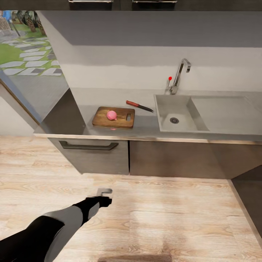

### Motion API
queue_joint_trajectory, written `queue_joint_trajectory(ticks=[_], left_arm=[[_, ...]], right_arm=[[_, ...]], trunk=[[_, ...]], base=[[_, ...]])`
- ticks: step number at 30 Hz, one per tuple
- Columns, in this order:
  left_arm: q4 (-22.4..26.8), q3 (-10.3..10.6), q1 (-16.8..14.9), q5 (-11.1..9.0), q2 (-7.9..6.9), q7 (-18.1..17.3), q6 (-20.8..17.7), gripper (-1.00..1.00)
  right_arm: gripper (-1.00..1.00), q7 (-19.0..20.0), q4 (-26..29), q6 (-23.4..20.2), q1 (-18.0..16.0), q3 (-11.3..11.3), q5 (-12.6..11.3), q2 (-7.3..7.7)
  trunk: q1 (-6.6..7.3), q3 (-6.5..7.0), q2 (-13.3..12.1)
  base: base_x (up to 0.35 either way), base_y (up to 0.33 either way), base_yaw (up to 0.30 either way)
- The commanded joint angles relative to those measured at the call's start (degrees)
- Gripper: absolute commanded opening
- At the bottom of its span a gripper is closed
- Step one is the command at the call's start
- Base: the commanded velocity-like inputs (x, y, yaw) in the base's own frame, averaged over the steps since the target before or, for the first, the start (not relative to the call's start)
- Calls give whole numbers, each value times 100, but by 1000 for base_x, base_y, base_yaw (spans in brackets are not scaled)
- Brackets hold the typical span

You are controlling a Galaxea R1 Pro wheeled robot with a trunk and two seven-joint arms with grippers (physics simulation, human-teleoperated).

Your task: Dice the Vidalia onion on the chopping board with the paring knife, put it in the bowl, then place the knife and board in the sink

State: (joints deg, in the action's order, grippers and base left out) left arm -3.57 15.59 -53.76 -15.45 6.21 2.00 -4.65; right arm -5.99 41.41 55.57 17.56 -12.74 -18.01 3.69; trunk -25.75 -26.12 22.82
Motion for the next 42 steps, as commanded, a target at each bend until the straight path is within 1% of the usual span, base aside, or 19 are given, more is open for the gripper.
queue_joint_trajectory(ticks=[1, 5, 7, 8, 10, 11, 12, 15, 16, 17, 19, 20, 26, 27, 30, 32, 34, 39, 42], left_arm=[[-29, 47, 28, -56, 1, 7, 33, 100], [-96, 41, 466, -62, -94, -4, 439, 100], [-105, 41, 801, -63, -163, -2, 707, 100], [-106, 39, 865, -63, -178, -1, 803, 100], [-113, 36, 1188, -67, -245, 6, 1587, 100], [-114, 35, 1264, -68, -257, 9, 1765, 100], [-115, 34, 1421, -70, -279, 13, 2083, 100], [-117, 32, 1762, -71, -318, 16, 2566, 100], [-117, 32, 1906, -71, -360, 13, 2731, 100], [-118, 32, 2031, -72, -418, 15, 3002, 100], [-118, 32, 2086, -72, -449, 22, 3222, 100], [-118, 32, 2162, -72, -485, 30, 3457, 100], [-118, 32, 2283, -72, -497, 37, 3539, 100], [-118, 32, 2522, -72, -498, 31, 3564, 100], [-118, 32, 2684, -72, -500, 30, 3588, 100], [-118, 32, 2875, -72, -520, 31, 3709, 100], [-118, 32, 2974, -72, -539, 36, 3834, 100], [-118, 32, 3573, -72, -582, 59, 4712, 100], [-118, 32, 3821, -72, -719, 62, 4987, 100]], right_arm=[[100, -62, 11, 6, 1, -36, -1, 9], [100, -68, 9, 6, 1, -34, -1, 9], [100, -73, 6, 6, 1, -32, -1, 9], [100, -74, 3, 6, 1, -31, -1, 9], [100, -76, -11, 6, 1, -29, -6, 9], [100, -76, -13, 6, 1, -28, -7, 9], [100, -77, -15, 6, 1, -28, -8, 11], [100, -77, -18, 6, 1, -27, -9, 15], [100, -77, -18, 6, 1, -27, -10, 16], [100, -77, -19, 6, 1, -27, -10, 17], [100, -77, -19, 6, 1, -27, -10, 17], [100, -77, -19, 6, 1, -27, -10, 24], [100, -78, -19, 6, 1, -27, -10, 24], [100, -78, -19, 6, 1, -27, -10, 25], [100, -78, -19, 6, 1, -27, -10, 22], [100, -78, -19, 6, 1, -27, -10, 20], [100, -78, -19, 6, 1, -27, -10, 22], [100, -80, -26, 6, 1, -26, -10, 19], [100, -81, -29, 6, 1, -26, -10, 22]], trunk=[[-4, -7, 10], [-4, -7, 10], [-4, 1, 10], [-4, 7, 10], [-4, 22, 10], [-4, 31, 10], [-4, 39, 10], [-4, 64, 10], [-4, 70, 10], [-4, 72, 10], [-4, 75, 10], [-4, 76, 10], [-4, 76, 10], [-4, 76, 10], [-4, 76, 10], [-4, 76, 10], [-4, 76, 10], [-4, 76, 10], [-4, 76, 10]], base=[[0, 0, 0], [0, 0, 0], [0, 0, 0], [0, 0, 0], [0, 0, 0], [0, 0, 0], [0, 0, 0], [0, 0, 0], [0, 0, 0], [0, 0, 0], [0, 0, 0], [0, 0, 0], [0, 0, 0], [0, 0, 0], [0, 0, 0], [0, 0, 0], [0, 0, 0], [0, 0, 0], [0, 0, 0]])
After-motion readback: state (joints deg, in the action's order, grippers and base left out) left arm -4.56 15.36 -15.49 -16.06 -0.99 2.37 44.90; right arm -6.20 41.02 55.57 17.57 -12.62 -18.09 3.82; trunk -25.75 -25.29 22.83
